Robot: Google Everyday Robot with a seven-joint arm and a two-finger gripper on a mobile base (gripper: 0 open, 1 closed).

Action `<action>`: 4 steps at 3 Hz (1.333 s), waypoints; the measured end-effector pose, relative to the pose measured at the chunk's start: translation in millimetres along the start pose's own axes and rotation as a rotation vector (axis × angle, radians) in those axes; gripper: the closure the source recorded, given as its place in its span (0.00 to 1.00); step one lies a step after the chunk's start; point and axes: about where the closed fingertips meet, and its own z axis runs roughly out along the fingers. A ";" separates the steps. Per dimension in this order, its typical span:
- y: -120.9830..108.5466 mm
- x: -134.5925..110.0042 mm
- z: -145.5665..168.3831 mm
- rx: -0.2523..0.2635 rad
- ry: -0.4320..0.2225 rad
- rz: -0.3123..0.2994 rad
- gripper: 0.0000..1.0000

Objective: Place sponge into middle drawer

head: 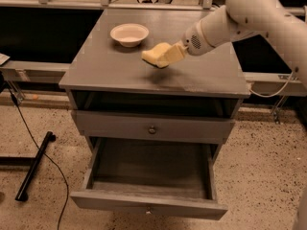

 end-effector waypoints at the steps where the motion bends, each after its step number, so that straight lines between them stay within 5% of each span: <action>1: -2.1 19.0 -63.3 0.043 0.000 0.001 1.00; 2: -2.1 19.0 -63.3 0.043 0.000 0.001 1.00; 3: 8.1 40.1 -75.8 0.068 -0.019 -0.065 1.00; 4: 45.4 68.8 -93.2 0.062 -0.074 -0.154 1.00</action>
Offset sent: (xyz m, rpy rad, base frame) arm -0.0245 -0.0404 0.0237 -0.0140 -0.0191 -0.0221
